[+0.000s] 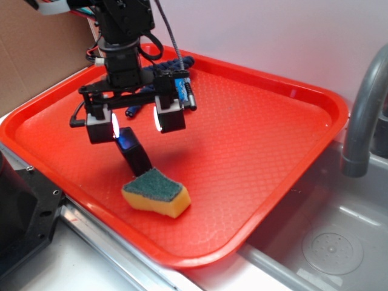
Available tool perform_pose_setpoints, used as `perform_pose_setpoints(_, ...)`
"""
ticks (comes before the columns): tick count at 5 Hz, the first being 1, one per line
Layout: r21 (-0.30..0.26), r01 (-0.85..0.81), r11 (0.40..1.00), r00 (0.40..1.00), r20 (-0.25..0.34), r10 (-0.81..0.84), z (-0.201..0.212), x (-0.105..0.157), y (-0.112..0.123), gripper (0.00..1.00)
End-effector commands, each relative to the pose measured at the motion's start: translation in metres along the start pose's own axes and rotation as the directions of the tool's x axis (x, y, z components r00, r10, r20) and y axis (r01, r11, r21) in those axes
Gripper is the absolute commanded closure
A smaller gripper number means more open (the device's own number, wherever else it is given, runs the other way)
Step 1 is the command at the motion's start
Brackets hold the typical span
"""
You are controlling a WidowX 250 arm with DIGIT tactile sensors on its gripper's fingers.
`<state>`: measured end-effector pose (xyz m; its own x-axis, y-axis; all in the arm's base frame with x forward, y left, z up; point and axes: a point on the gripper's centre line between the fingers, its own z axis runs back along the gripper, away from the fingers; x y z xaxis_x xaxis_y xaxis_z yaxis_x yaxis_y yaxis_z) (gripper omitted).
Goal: Grab the black box.
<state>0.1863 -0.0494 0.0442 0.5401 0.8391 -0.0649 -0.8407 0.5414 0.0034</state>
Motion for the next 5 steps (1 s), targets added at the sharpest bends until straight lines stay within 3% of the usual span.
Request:
perform_pose_setpoints(1,-0.098,0.082,0.992,0.996,0.044,-0.078,0.035,-0.002,-0.008,0.00)
perform_pose_setpoints(2,-0.164,0.093,0.982,0.994,0.071,-0.082,0.057,-0.004,-0.002,0.00)
perform_pose_setpoints(3,-0.134,0.121,0.984,0.992,0.064,-0.113,0.047,-0.008,-0.003,0.00)
perform_pose_setpoints(5,-0.015,0.196,0.980,0.979,0.054,-0.195,0.003,-0.021,-0.013,0.00)
